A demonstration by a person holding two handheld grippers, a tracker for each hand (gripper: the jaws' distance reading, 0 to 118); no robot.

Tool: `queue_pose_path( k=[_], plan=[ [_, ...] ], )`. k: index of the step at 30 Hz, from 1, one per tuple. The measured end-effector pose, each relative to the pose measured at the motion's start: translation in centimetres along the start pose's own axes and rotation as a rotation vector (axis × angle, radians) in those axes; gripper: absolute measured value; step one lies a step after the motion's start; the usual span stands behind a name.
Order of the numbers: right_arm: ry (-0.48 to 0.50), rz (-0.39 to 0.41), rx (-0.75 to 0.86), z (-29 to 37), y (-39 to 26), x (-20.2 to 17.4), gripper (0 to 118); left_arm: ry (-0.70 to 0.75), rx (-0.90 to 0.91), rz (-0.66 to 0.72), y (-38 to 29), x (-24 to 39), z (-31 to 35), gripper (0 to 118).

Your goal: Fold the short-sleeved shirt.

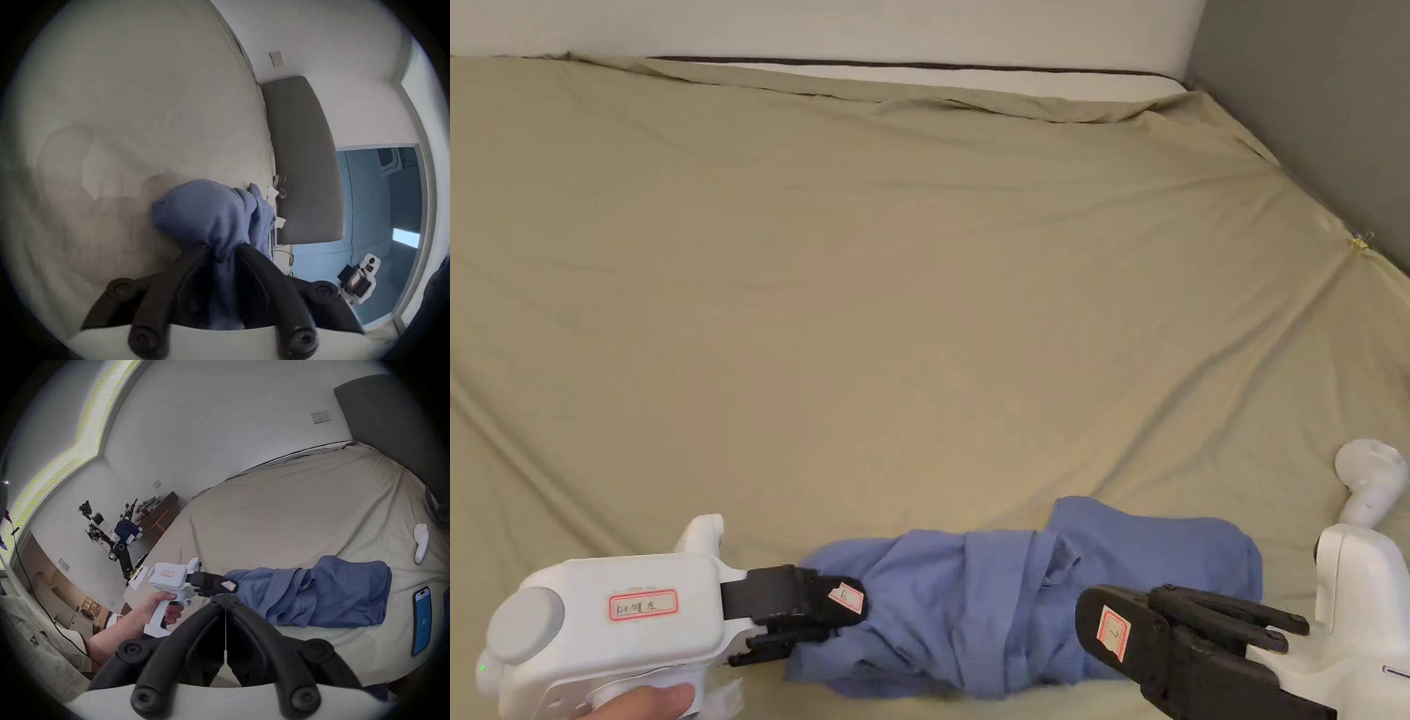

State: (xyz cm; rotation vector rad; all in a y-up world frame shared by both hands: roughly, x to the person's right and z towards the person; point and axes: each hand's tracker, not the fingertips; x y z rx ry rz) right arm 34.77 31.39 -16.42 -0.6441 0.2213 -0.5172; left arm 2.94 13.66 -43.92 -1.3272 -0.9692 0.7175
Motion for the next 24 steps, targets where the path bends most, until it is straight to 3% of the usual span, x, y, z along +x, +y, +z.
queue_pose_path(
  k=[3, 6, 9, 13, 18, 20, 24],
  plan=[
    [-0.001, -0.032, 0.026, 0.2, 0.2, -0.1, 3, -0.080, 0.057, 0.051, -1.4, 0.5, 2.0, 10],
    [-0.015, -0.056, 0.041, 0.5, 0.5, -0.3, 3, -0.051, 0.152, 0.028, -1.8, 1.2, 5.7, 10],
    [-0.054, -0.025, 0.041, 0.9, 0.7, -0.8, 2, 0.077, 0.188, 0.008, -0.9, 0.4, 10.5, 10],
    [-0.079, 0.030, 0.030, 0.8, 0.7, -1.4, 2, 0.408, 0.236, -0.054, 0.1, 0.6, 16.5, 10],
    [-0.077, 0.029, 0.003, -0.4, 0.5, -1.3, 2, 0.550, 0.331, -0.086, -0.4, 4.8, 17.8, 10],
    [-0.090, 0.023, -0.015, -0.9, 0.4, -1.2, 3, 0.508, 0.338, -0.098, -0.9, 7.8, 15.5, 10],
    [-0.148, -0.026, -0.018, -1.1, 0.5, -0.1, 3, 0.281, 0.236, -0.122, -1.3, 13.4, 6.6, 10]
  ],
)
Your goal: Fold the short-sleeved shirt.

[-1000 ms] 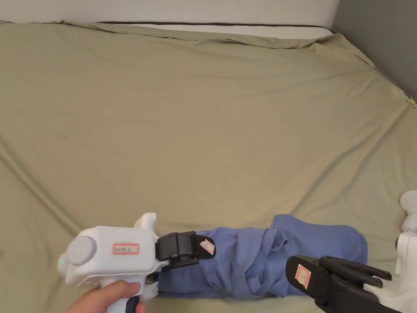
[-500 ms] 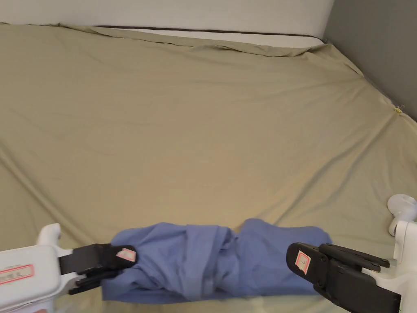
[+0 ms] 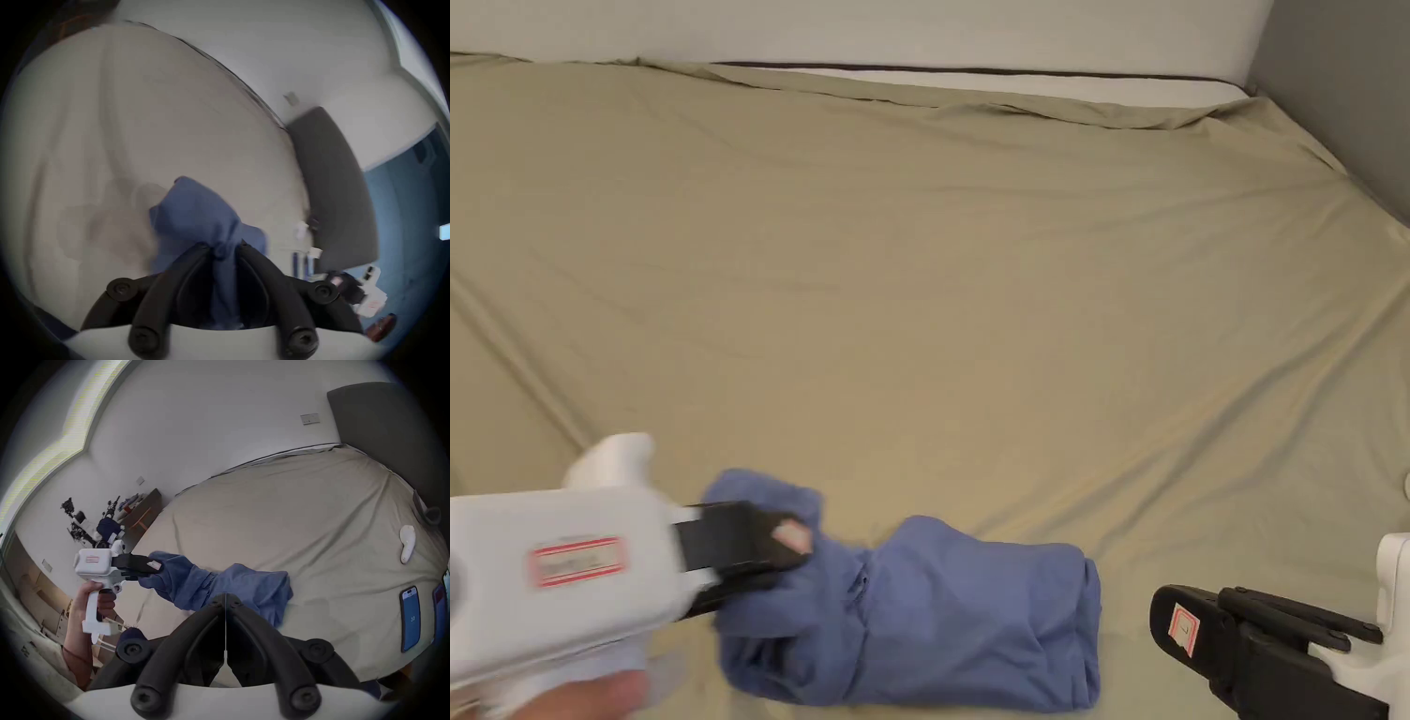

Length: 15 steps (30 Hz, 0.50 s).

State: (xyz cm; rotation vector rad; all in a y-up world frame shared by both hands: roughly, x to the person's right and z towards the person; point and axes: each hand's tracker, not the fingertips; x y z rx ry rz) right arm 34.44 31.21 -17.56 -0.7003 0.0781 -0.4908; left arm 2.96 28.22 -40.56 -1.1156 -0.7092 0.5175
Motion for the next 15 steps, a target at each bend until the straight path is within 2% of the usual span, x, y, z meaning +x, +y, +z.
queue_pose_path(
  k=[3, 7, 9, 10, 11, 12, 13, 14, 15],
  plan=[
    [-0.071, -0.049, -0.014, -0.1, -0.2, 1.5, 2, -0.081, -0.117, -0.096, -1.7, 3.9, -7.4, 10],
    [-0.100, -0.070, -0.031, 0.5, -0.7, 3.1, 2, 0.087, -0.250, -0.198, -4.7, 3.7, -17.5, 10],
    [-0.118, -0.075, -0.047, 0.6, -0.9, 3.7, 2, 0.092, -0.295, -0.232, -6.1, 2.1, -20.0, 14],
    [-0.134, -0.072, -0.055, 0.6, -0.9, 3.9, 3, 0.030, -0.264, -0.248, -6.3, 1.5, -20.0, 22],
    [-0.136, -0.070, -0.056, 0.5, -1.0, 4.2, 2, -0.061, -0.206, -0.254, -6.0, 1.2, -18.9, 37],
    [-0.134, -0.073, -0.056, 0.5, -1.2, 4.5, 3, -0.100, -0.222, -0.219, -5.2, 1.2, -17.8, 56],
    [-0.122, -0.086, -0.056, 0.4, -1.3, 4.8, 3, -0.156, -0.253, -0.156, -5.1, 1.0, -16.4, 81],
    [-0.100, -0.103, -0.052, 0.3, -1.5, 5.0, 3, -0.220, -0.260, -0.114, -4.6, 1.0, -14.9, 113],
    [-0.073, -0.121, -0.044, 0.2, -1.6, 5.3, 3, -0.240, -0.221, -0.105, -4.2, 0.9, -13.1, 118]
  ],
)
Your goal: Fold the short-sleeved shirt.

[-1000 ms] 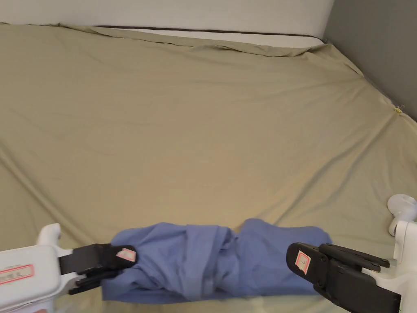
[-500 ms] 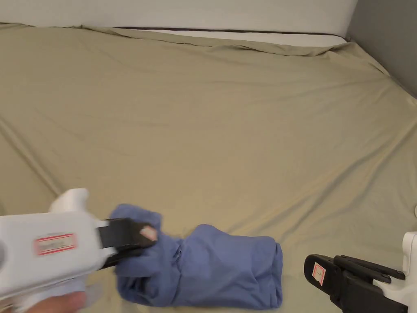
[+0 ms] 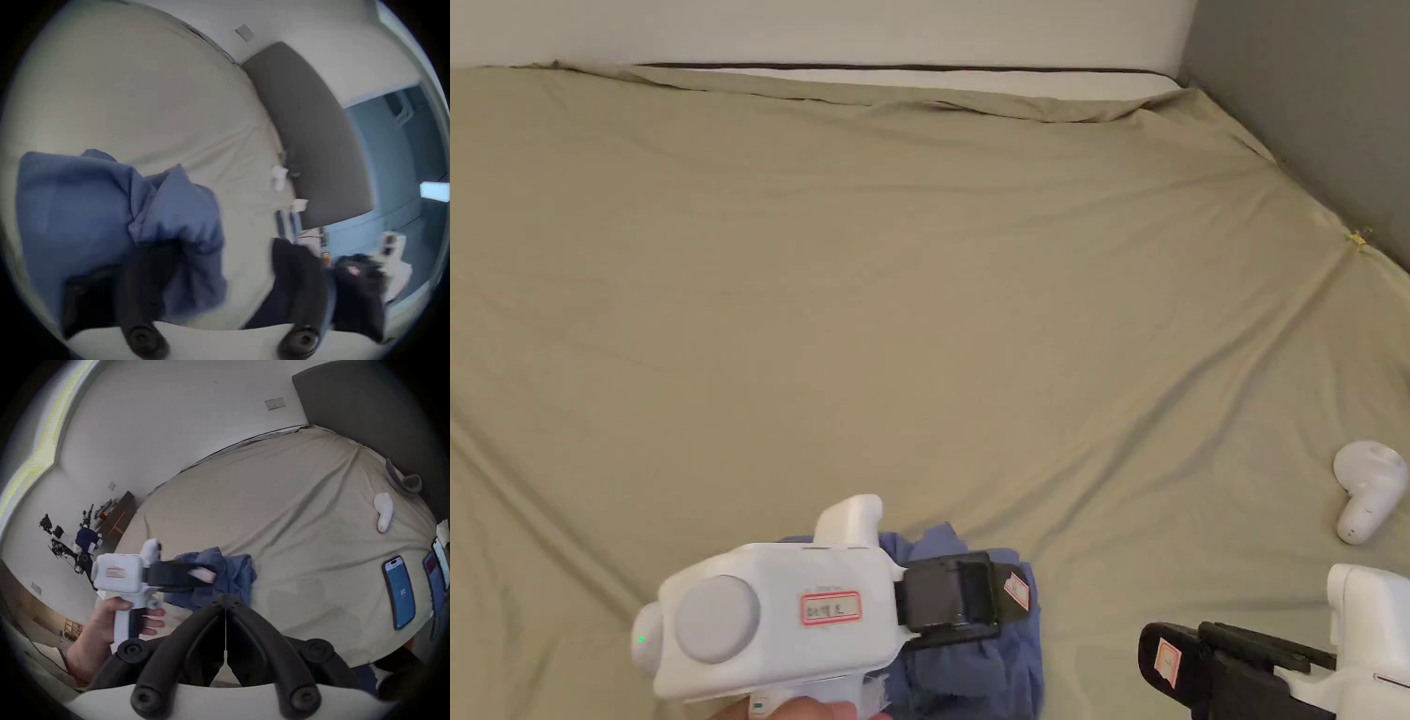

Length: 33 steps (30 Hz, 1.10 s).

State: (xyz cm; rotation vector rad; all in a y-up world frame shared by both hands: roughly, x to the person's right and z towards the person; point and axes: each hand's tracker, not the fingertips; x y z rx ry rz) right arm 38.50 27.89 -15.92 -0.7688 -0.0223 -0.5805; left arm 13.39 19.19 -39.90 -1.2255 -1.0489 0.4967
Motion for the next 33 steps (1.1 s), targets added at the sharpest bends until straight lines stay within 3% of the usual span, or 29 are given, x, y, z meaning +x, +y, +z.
queue_pose_path(
  k=[2, 4, 7, 8, 10, 11, 16, 20, 22, 24, 27, 29, 33],
  plan=[
    [0.020, -0.013, 0.010, 0.0, 0.0, 0.3, 3, -0.003, 0.173, -0.059, 0.4, 1.1, 3.8, 118],
    [0.016, -0.011, 0.015, -0.1, 0.2, 0.3, 3, 0.112, 0.233, -0.108, 0.8, 1.1, 5.9, 118],
    [0.005, -0.006, 0.019, -0.1, 0.4, 0.2, 2, 0.383, 0.097, -0.179, 0.7, 0.9, 3.1, 111],
    [0.003, -0.005, 0.022, -0.1, 0.5, 0.2, 3, 0.367, 0.026, -0.233, 0.2, 1.0, 1.1, 103],
    [0.000, -0.003, 0.027, -0.2, 0.7, 0.0, 3, 0.371, -0.054, -0.317, -1.3, 1.8, -3.6, 56],
    [-0.003, -0.005, 0.029, -0.3, 0.9, -0.1, 2, 0.399, -0.092, -0.381, -2.1, 2.2, -5.8, 51],
    [0.006, 0.002, 0.053, -0.2, 1.9, -1.2, 3, 0.527, -0.054, -0.560, -4.1, 6.6, -10.1, 51],
    [0.066, 0.026, 0.099, 0.0, 3.0, -2.0, 2, 0.403, -0.024, -0.420, -3.8, 6.4, -6.0, 51],
    [0.151, 0.021, 0.112, -0.4, 3.5, -2.0, 2, 0.304, 0.028, -0.316, -2.7, 4.4, -1.4, 50],
    [0.242, -0.005, 0.084, -2.1, 4.0, -1.3, 2, 0.364, 0.078, -0.229, -1.8, 2.1, 2.4, 50],
    [0.320, -0.139, -0.043, -7.0, 3.9, 0.8, 2, 0.546, 0.161, -0.119, -0.3, -3.0, 7.5, 50],
    [0.308, -0.195, -0.157, -10.9, 3.3, 2.5, 3, 0.590, 0.154, -0.038, 0.2, -5.6, 9.7, 46],
    [0.241, -0.378, -0.366, -17.5, 0.5, 7.1, 2, 0.293, 0.212, 0.077, 0.0, -6.6, 12.6, 46]
  ],
)
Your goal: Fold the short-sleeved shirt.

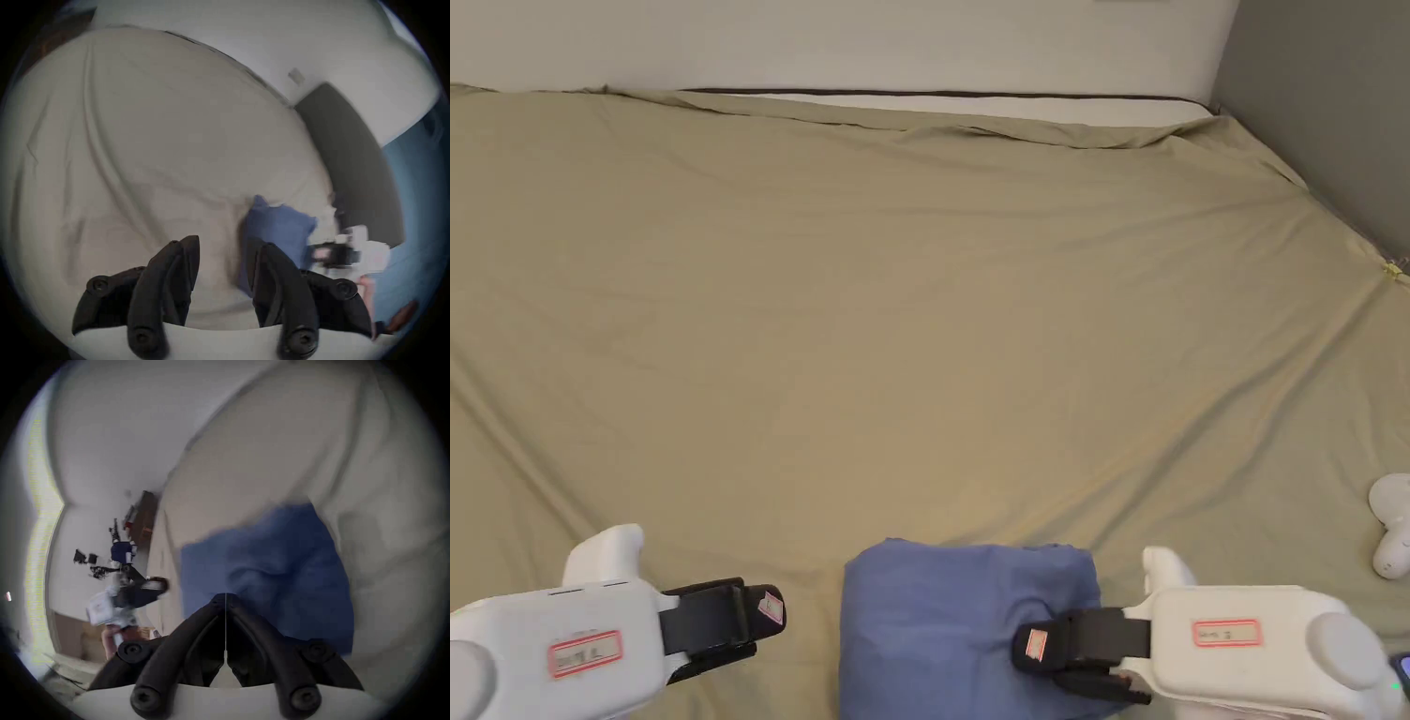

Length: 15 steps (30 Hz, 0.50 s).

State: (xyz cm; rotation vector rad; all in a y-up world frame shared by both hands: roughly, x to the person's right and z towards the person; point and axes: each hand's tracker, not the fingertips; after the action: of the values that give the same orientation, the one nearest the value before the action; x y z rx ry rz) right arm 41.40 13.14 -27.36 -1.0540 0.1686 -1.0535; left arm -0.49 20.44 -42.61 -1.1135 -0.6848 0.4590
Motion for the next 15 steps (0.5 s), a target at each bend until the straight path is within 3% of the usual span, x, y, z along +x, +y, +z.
queue_pose_path(
  k=[1, 2, 3, 4, 5, 6, 8, 13, 15],
  plan=[
    [-0.017, -0.057, -0.001, -0.8, 0.0, 1.5, 2, -0.043, -0.002, 0.006, 0.0, 0.2, 0.0, 48],
    [0.014, -0.132, -0.003, -1.4, 0.0, 3.2, 3, -0.066, 0.007, 0.006, -0.1, 0.5, -0.4, 69],
    [0.159, -0.225, 0.016, -1.4, 0.0, 4.4, 3, -0.082, 0.012, -0.002, -0.2, 1.0, -0.9, 80],
    [0.218, -0.283, 0.017, -1.2, 0.1, 5.1, 3, -0.073, 0.014, -0.012, -0.4, 1.3, -1.5, 93],
    [0.215, -0.299, 0.011, -1.1, 0.2, 5.5, 3, -0.074, 0.002, -0.032, -0.6, 1.9, -2.4, 104],
    [0.202, -0.261, 0.013, -1.1, 0.2, 5.4, 3, -0.076, -0.025, -0.061, -0.9, 2.5, -3.1, 118],
    [0.189, -0.217, 0.016, -0.9, -0.1, 5.1, 3, -0.044, -0.054, -0.145, -2.2, 3.7, -6.5, 118],
    [0.202, -0.228, 0.025, -0.9, -0.3, 5.2, 3, 0.174, -0.202, -0.386, -2.9, 6.5, -12.0, 118],
    [0.209, -0.232, 0.031, -0.9, -0.5, 5.3, 3, 0.148, -0.288, -0.397, -3.8, 8.0, -13.6, 118]
  ],
)
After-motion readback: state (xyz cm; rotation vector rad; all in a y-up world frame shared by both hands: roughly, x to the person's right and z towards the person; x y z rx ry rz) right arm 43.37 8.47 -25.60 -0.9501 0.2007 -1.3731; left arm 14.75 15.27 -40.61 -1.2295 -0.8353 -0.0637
